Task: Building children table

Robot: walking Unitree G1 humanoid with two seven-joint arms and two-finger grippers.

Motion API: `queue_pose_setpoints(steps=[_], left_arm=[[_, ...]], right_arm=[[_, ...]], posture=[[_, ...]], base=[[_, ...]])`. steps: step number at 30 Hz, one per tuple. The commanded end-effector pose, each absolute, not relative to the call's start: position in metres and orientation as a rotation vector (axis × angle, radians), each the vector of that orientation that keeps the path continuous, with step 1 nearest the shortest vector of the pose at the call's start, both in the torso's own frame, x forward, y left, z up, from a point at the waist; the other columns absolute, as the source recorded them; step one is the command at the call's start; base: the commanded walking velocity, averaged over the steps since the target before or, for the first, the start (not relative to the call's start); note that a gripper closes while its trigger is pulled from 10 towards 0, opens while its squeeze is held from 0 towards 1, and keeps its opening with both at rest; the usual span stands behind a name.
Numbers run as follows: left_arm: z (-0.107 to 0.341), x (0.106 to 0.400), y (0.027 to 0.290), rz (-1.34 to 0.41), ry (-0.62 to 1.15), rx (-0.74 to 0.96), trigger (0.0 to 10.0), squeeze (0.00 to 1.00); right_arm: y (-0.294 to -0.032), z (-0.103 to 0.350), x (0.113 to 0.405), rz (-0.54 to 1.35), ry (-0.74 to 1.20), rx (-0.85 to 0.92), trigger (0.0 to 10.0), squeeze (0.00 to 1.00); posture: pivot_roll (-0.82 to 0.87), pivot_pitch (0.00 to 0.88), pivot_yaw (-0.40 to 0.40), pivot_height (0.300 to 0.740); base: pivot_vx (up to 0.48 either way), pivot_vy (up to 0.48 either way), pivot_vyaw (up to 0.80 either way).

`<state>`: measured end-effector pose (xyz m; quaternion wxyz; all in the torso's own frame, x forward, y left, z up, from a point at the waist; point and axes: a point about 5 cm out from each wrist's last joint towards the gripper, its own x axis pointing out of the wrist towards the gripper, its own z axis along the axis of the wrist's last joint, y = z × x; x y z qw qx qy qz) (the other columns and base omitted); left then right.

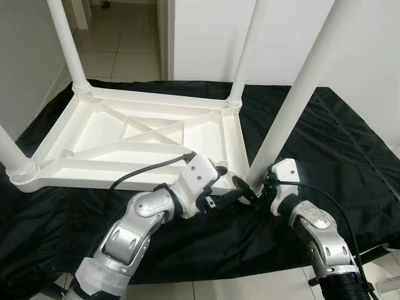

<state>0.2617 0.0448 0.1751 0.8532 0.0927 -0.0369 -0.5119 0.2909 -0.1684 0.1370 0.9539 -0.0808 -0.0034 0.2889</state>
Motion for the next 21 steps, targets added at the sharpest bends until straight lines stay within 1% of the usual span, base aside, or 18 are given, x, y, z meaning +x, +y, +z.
queue_pose_setpoints(steps=[1,2,3,4,5,10,17,18,21], left_arm=[[0.173,0.264,0.045,-1.048,-0.063,0.192,10.0,0.0],[0.174,0.265,0.046,-1.05,-0.063,0.197,10.0,0.0],[0.174,0.265,0.046,-1.05,-0.063,0.197,10.0,0.0],[0.175,0.266,0.046,-1.051,-0.063,0.201,10.0,0.0],[0.175,0.266,0.046,-1.049,-0.064,0.202,10.0,0.0],[0.176,0.266,0.047,-1.042,-0.065,0.201,10.0,0.0],[0.175,0.265,0.047,-1.035,-0.061,0.198,10.0,0.0],[0.175,0.265,0.047,-1.034,-0.061,0.197,10.0,0.0],[0.175,0.265,0.047,-1.033,-0.061,0.195,10.0,0.0]], right_arm=[[-0.171,0.137,0.292,0.594,-0.007,-0.167,10.0,0.0],[-0.174,0.139,0.299,0.639,0.001,-0.21,9.8,0.0],[-0.174,0.139,0.299,0.639,0.001,-0.21,9.8,0.0],[-0.179,0.141,0.306,0.667,0.015,-0.244,2.1,0.0],[-0.182,0.141,0.312,0.685,0.031,-0.269,0.0,0.0],[-0.187,0.138,0.315,0.72,0.048,-0.281,0.0,0.0],[-0.192,0.129,0.31,0.743,0.079,-0.272,0.0,0.0],[-0.192,0.128,0.308,0.74,0.079,-0.253,10.0,0.0],[-0.191,0.128,0.307,0.732,0.077,-0.217,10.0,0.0]], posture=[[-0.04,0.018,-0.042,0.74],[-0.04,0.018,-0.04,0.74],[-0.04,0.018,-0.04,0.74],[-0.03,0.019,-0.044,0.74],[-0.03,0.019,-0.044,0.74],[-0.03,0.019,-0.044,0.74],[-0.02,0.024,-0.057,0.74],[-0.02,0.026,-0.06,0.74],[-0.02,0.028,-0.061,0.74]], base=[[0.0,0.0,0.0],[0.0,0.0,0.0],[0.0,0.0,0.0],[0.0,0.0,0.0],[0.0,0.0,0.0],[0.0,0.0,0.0],[0.0,0.0,0.0],[0.0,0.0,0.0],[0.0,0.0,0.0]])
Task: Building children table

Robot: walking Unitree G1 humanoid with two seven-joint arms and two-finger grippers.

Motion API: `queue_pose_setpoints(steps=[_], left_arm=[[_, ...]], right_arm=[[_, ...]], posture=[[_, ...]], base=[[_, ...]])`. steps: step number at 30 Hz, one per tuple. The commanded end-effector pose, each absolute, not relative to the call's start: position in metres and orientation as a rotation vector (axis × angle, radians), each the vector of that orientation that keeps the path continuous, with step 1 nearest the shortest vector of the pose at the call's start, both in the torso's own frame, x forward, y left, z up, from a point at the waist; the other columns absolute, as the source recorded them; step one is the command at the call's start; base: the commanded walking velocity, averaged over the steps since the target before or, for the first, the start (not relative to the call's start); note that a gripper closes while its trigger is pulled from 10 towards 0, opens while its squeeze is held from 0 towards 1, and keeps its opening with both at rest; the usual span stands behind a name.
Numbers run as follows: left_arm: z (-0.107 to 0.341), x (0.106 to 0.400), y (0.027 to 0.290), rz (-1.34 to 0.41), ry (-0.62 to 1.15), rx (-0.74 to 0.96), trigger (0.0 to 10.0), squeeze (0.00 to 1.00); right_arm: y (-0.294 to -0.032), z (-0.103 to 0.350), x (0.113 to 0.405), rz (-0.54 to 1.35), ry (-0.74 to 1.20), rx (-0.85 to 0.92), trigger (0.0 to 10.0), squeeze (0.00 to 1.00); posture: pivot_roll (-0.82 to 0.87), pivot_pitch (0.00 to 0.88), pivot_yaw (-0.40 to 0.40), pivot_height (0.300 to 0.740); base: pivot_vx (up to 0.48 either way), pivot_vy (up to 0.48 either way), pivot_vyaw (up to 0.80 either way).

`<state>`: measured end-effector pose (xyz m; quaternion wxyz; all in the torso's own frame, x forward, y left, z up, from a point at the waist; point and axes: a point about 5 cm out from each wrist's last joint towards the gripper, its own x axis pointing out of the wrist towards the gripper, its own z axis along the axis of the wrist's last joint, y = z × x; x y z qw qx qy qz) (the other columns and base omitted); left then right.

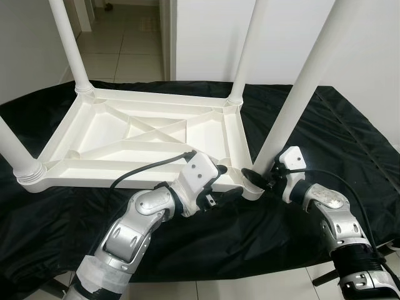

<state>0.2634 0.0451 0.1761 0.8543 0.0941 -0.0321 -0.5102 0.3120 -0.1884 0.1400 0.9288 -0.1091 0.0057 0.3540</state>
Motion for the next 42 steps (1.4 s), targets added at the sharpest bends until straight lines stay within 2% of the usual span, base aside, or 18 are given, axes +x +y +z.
queue_pose_setpoints(steps=[1,4,11,21,23,29,32,38,39,42], left_arm=[[0.175,0.265,0.047,-1.032,-0.061,0.194,10.0,0.0],[0.175,0.265,0.047,-1.033,-0.061,0.194,10.0,0.0],[0.173,0.263,0.046,-1.039,-0.056,0.191,10.0,0.0],[0.172,0.263,0.044,-1.057,-0.056,0.196,10.0,0.0],[0.173,0.263,0.043,-1.062,-0.057,0.196,10.0,0.0],[0.172,0.261,0.042,-1.067,-0.057,0.195,10.0,0.0],[0.172,0.26,0.042,-1.069,-0.057,0.194,10.0,0.0],[0.171,0.26,0.042,-1.073,-0.055,0.191,10.0,0.0],[0.171,0.259,0.041,-1.075,-0.055,0.193,10.0,0.0],[0.171,0.26,0.042,-1.074,-0.056,0.199,10.0,0.0]], right_arm=[[-0.19,0.127,0.305,0.721,0.073,-0.183,10.0,0.0],[-0.189,0.127,0.304,0.712,0.065,-0.156,10.0,0.0],[-0.181,0.131,0.298,0.399,0.0,-0.097,10.0,0.0],[-0.161,0.122,0.287,0.175,0.03,0.011,10.0,0.0],[-0.154,0.119,0.285,0.026,0.046,0.043,10.0,0.0],[-0.143,0.116,0.282,-0.148,0.07,0.093,10.0,0.0],[-0.129,0.117,0.28,-0.136,0.073,0.123,10.0,0.0],[-0.136,0.123,0.28,-0.152,0.053,0.122,10.0,0.0],[-0.139,0.122,0.279,-0.159,0.054,0.122,10.0,1.0],[-0.144,0.12,0.279,-0.145,0.048,0.133,10.0,1.0]], posture=[[-0.02,0.028,-0.061,0.74],[-0.02,0.028,-0.064,0.74],[-0.02,0.02,-0.071,0.74],[-0.03,0.008,-0.063,0.74],[-0.03,0.005,-0.062,0.74],[-0.03,0.001,-0.066,0.74],[-0.02,0.0,-0.066,0.74],[-0.03,0.0,-0.064,0.74],[-0.03,0.0,-0.064,0.74],[-0.03,0.0,-0.063,0.74]], base=[[0.0,0.0,0.0],[0.0,0.0,0.0],[0.0,0.0,0.0],[0.0,0.0,0.0],[0.0,0.0,0.0],[0.0,0.0,0.0],[0.0,0.0,0.0],[0.0,0.0,0.0],[0.0,0.0,0.0],[0.0,0.0,0.0]])
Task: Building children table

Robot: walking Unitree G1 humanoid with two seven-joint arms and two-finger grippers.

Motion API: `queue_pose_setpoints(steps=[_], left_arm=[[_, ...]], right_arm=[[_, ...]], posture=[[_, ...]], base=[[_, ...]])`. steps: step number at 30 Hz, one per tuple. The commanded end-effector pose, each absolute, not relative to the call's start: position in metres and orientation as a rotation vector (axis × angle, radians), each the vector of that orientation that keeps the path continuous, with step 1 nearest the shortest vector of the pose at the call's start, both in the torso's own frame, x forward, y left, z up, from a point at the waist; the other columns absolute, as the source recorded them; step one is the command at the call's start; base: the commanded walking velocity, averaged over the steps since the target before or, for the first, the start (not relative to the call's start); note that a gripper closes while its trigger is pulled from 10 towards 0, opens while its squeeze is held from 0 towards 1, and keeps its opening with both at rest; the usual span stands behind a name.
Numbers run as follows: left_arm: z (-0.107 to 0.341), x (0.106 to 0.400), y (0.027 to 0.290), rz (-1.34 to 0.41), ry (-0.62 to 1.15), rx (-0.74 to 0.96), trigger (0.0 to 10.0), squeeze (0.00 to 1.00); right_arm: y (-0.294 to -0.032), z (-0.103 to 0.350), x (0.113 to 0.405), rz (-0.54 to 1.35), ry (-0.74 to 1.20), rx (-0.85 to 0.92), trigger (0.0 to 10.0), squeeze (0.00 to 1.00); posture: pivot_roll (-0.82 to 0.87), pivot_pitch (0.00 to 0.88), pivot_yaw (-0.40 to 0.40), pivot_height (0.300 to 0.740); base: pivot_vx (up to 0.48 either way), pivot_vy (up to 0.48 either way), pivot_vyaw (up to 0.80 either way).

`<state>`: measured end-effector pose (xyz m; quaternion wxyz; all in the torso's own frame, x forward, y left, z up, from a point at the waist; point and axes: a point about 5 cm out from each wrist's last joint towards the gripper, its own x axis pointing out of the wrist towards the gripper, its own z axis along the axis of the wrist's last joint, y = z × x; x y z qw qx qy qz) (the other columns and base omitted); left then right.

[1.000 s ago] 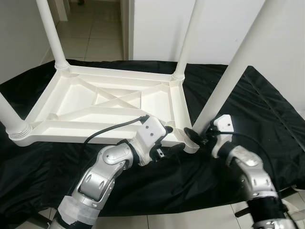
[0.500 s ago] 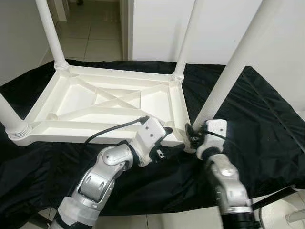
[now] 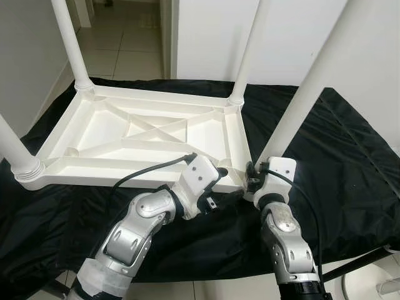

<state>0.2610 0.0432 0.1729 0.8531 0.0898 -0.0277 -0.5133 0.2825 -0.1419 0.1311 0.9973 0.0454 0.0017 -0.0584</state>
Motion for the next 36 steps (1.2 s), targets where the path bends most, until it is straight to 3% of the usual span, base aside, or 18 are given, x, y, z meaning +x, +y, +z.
queue_pose_setpoints(steps=[1,8,9,11,12,14,23,36], left_arm=[[0.172,0.261,0.043,-1.072,-0.056,0.199,10.0,0.0],[0.172,0.261,0.043,-1.072,-0.057,0.199,10.0,0.0],[0.172,0.26,0.043,-1.073,-0.056,0.199,10.0,0.0],[0.172,0.26,0.043,-1.073,-0.056,0.199,10.0,0.0],[0.172,0.26,0.043,-1.073,-0.054,0.199,10.0,0.0],[0.172,0.262,0.044,-1.073,-0.055,0.201,10.0,0.0],[0.173,0.263,0.042,-1.073,-0.06,0.202,10.0,0.0],[0.176,0.265,0.04,-1.07,-0.071,0.202,10.0,0.0]], right_arm=[[-0.147,0.12,0.278,-0.131,0.036,0.144,10.0,1.0],[-0.158,0.121,0.276,-0.045,0.021,0.105,10.0,1.0],[-0.163,0.121,0.275,0.014,0.025,0.094,10.0,0.43],[-0.163,0.121,0.275,0.014,0.025,0.094,10.0,0.43],[-0.171,0.121,0.274,0.084,0.023,0.068,10.0,0.0],[-0.182,0.122,0.272,0.214,0.021,-0.008,10.0,0.0],[-0.195,0.123,0.277,0.392,0.019,-0.105,10.0,0.0],[-0.188,0.126,0.303,0.614,0.032,-0.182,10.0,0.0]], posture=[[-0.03,0.0,-0.062,0.74],[-0.03,0.0,-0.061,0.74],[-0.03,0.0,-0.059,0.74],[-0.03,0.0,-0.059,0.74],[-0.03,0.0,-0.059,0.74],[-0.04,0.0,-0.056,0.74],[-0.04,0.0,-0.051,0.74],[-0.03,0.0,-0.048,0.74]], base=[[0.0,0.0,0.0],[0.0,0.0,0.0],[0.0,0.0,0.0],[0.0,0.0,0.0],[0.0,0.0,0.0],[0.0,0.0,0.0],[0.0,0.0,0.0],[0.0,0.0,0.0]])
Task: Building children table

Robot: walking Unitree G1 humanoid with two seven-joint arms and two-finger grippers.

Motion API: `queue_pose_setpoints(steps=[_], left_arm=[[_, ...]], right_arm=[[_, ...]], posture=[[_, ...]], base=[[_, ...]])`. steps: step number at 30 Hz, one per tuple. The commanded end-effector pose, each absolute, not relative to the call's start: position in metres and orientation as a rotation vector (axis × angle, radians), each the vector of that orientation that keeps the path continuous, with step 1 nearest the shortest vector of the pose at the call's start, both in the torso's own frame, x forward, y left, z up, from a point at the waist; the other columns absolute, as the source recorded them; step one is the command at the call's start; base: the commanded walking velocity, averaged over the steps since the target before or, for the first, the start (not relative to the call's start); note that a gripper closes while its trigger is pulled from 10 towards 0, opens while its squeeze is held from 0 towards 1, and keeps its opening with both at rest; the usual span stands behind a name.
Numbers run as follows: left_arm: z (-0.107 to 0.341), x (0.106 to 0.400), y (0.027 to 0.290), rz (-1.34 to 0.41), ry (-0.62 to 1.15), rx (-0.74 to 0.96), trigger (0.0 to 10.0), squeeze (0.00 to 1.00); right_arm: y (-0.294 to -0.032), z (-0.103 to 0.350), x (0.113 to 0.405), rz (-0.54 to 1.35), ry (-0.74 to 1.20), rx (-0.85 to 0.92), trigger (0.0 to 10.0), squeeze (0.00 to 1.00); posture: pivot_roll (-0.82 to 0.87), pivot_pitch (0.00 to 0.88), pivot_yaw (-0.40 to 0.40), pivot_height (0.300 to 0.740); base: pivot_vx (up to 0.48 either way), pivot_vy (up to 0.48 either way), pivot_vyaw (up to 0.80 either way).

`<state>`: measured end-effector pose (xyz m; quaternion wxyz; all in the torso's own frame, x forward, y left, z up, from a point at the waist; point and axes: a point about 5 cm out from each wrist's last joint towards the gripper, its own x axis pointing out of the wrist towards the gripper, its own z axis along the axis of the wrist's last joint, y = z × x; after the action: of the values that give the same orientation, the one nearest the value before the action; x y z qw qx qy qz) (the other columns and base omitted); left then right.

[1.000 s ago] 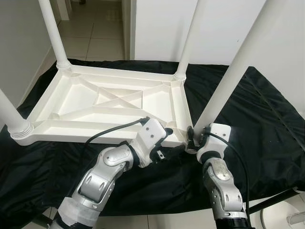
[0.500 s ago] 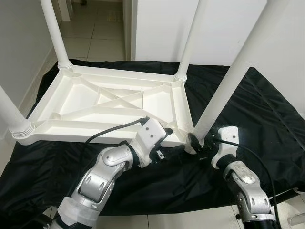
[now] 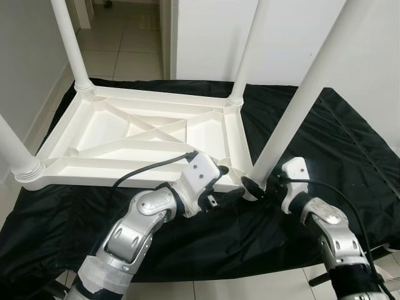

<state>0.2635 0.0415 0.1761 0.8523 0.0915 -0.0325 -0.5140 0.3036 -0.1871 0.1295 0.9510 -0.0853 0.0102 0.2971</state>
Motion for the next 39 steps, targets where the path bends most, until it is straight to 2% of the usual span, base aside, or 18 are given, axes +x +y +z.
queue_pose_setpoints(steps=[1,4,5,6,7,9,20,21,30,32,34,39], left_arm=[[0.176,0.266,0.041,-1.068,-0.072,0.201,10.0,0.0],[0.177,0.266,0.041,-1.066,-0.072,0.201,10.0,0.0],[0.177,0.266,0.041,-1.065,-0.073,0.2,10.0,0.0],[0.177,0.266,0.041,-1.065,-0.073,0.2,10.0,0.0],[0.177,0.266,0.041,-1.063,-0.074,0.199,10.0,0.0],[0.177,0.266,0.041,-1.062,-0.074,0.199,10.0,0.0],[0.178,0.267,0.041,-1.052,-0.079,0.194,10.0,0.0],[0.178,0.267,0.041,-1.051,-0.079,0.193,10.0,0.0],[0.178,0.268,0.04,-1.052,-0.081,0.188,10.0,0.0],[0.178,0.268,0.039,-1.054,-0.081,0.187,10.0,0.0],[0.178,0.268,0.039,-1.056,-0.08,0.185,10.0,0.0],[0.178,0.267,0.039,-1.06,-0.079,0.185,10.0,0.0]], right_arm=[[-0.186,0.126,0.305,0.637,0.035,-0.189,10.0,0.0],[-0.185,0.125,0.307,0.654,0.038,-0.193,10.0,0.0],[-0.184,0.124,0.309,0.666,0.042,-0.197,6.2,0.0],[-0.184,0.124,0.309,0.666,0.042,-0.197,6.2,0.0],[-0.182,0.123,0.31,0.687,0.046,-0.199,0.4,0.0],[-0.18,0.122,0.31,0.706,0.054,-0.197,0.0,0.0],[-0.183,0.114,0.305,0.738,0.091,-0.177,0.0,0.0],[-0.184,0.113,0.303,0.727,0.093,-0.166,10.0,0.0],[-0.181,0.117,0.299,0.67,0.058,-0.11,10.0,0.0],[-0.178,0.119,0.299,0.62,0.052,-0.104,10.0,0.0],[-0.172,0.121,0.299,0.472,0.049,-0.091,10.0,0.0],[-0.162,0.121,0.298,0.324,0.058,-0.028,10.0,0.0]], posture=[[-0.03,0.0,-0.047,0.74],[-0.02,0.0,-0.048,0.74],[-0.02,0.0,-0.048,0.74],[-0.02,0.0,-0.048,0.74],[-0.02,0.0,-0.049,0.74],[-0.02,0.0,-0.05,0.74],[-0.03,0.01,-0.056,0.74],[-0.03,0.011,-0.056,0.74],[-0.04,0.015,-0.057,0.74],[-0.04,0.017,-0.056,0.74],[-0.05,0.019,-0.054,0.74],[-0.05,0.022,-0.048,0.74]], base=[[0.0,0.0,0.0],[0.0,0.0,0.0],[0.0,0.0,0.0],[0.0,0.0,0.0],[0.0,0.0,0.0],[0.0,0.0,0.0],[0.0,0.0,0.0],[0.0,0.0,0.0],[0.0,0.0,0.0],[0.0,0.0,0.0],[0.0,0.0,0.0],[0.0,0.0,0.0]])
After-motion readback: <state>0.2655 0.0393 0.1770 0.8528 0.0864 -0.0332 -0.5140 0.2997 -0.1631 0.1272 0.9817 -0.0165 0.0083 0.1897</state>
